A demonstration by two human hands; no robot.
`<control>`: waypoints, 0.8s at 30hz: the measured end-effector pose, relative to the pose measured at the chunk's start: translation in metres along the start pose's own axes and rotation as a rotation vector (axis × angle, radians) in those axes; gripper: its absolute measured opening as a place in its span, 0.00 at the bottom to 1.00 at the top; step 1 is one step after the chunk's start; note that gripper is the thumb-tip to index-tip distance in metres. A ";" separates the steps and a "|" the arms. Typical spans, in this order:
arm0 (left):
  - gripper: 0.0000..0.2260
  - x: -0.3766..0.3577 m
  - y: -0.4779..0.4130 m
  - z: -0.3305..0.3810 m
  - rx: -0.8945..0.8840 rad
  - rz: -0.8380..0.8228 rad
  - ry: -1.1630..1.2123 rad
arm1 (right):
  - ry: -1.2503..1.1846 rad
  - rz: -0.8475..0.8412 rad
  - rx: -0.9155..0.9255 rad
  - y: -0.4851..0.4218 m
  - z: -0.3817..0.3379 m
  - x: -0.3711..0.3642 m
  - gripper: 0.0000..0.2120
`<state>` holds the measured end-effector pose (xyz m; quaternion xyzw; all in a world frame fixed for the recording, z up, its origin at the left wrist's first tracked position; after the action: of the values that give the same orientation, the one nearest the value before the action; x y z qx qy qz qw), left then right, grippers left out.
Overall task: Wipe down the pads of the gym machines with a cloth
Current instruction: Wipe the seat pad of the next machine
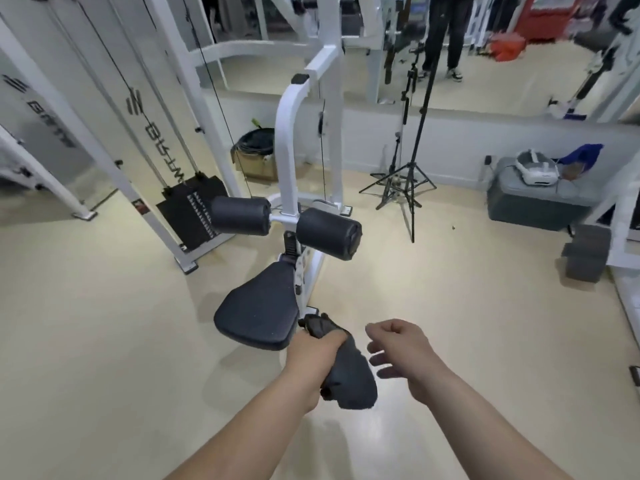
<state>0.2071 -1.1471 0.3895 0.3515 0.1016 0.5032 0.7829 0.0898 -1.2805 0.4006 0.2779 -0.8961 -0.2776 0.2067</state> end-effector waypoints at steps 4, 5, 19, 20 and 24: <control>0.16 0.019 -0.066 0.016 0.021 -0.005 -0.030 | 0.036 -0.033 0.000 -0.036 -0.025 -0.056 0.11; 0.15 0.022 -0.081 0.016 0.047 0.004 -0.040 | 0.049 -0.031 -0.013 -0.045 -0.029 -0.064 0.11; 0.11 0.120 -0.355 0.089 -0.325 0.391 -0.574 | 0.267 -0.179 -0.081 -0.265 -0.060 -0.231 0.06; 0.11 0.121 -0.364 0.097 -0.446 0.406 -0.713 | 0.289 -0.178 -0.093 -0.276 -0.058 -0.243 0.06; 0.16 0.102 -0.418 0.036 -0.546 0.106 -1.250 | 0.358 -0.142 -0.145 -0.328 -0.033 -0.290 0.09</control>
<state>0.5728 -1.1786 0.1631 0.3705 -0.5176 0.2508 0.7293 0.4533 -1.3422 0.1624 0.3698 -0.8008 -0.3015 0.3619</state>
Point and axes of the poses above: each hand's wrist, its own y-axis away from the middle knuckle, its own x-axis out of the back of the hand, z = x × y, the point moved 8 cm from there along -y, towards the middle knuckle, and after that the axes turned 9 degrees about z, right-handed, at the moved point
